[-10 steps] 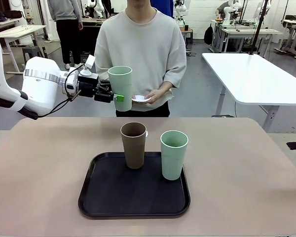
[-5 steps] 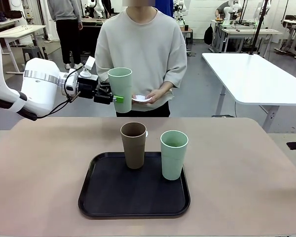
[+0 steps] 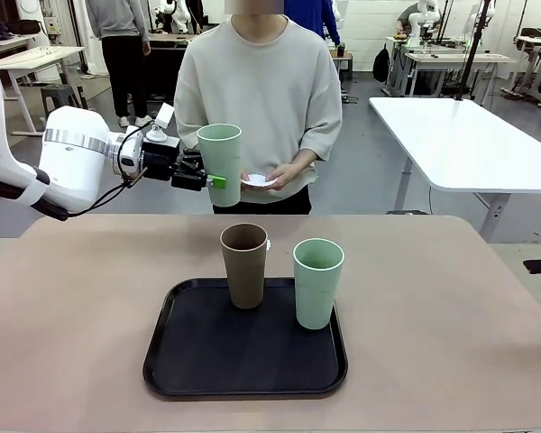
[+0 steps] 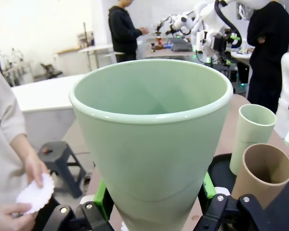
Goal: Place coasters on the table and set cups on them.
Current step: Pick up one Reusable plastic cup and place it on a coaster set by the human.
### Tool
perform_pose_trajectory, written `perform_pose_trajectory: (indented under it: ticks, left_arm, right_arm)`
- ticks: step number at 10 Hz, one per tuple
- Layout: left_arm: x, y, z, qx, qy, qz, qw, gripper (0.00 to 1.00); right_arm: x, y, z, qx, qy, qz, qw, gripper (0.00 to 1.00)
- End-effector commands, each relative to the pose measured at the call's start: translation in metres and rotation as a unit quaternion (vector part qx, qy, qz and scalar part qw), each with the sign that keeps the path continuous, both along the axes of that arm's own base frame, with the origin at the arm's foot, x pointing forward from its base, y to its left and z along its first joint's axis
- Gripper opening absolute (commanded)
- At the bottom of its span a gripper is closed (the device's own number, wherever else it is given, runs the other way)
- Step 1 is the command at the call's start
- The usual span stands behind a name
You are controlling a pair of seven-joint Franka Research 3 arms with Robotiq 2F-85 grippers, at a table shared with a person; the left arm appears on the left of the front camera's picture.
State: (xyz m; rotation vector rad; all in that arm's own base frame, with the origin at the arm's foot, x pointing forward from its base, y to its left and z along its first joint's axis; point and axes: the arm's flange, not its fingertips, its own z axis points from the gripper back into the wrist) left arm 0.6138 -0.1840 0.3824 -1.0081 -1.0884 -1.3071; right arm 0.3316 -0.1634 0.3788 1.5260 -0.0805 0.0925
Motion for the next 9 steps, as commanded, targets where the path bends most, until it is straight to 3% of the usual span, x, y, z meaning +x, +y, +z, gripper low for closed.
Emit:
perform_pose_trajectory:
  ticks: [1, 5, 9]
  left_arm:
    - [0.003, -0.001, 0.003, -0.002, -0.004, 0.002, 1.000, 0.84]
    - [0.000, 0.000, 0.000, 0.000, 0.000, 0.000, 1.000, 0.84]
    - [0.042, -0.029, -0.034, 0.009, 0.006, -0.005, 1.000, 0.84]
  right_arm:
    - [0.001, -0.001, 0.001, 0.006, -0.001, 0.000, 1.000, 1.00]
    - [0.001, -0.001, 0.001, 0.006, -0.001, 0.000, 1.000, 1.00]
    - [0.001, -0.001, 0.001, 0.006, -0.001, 0.000, 1.000, 1.00]
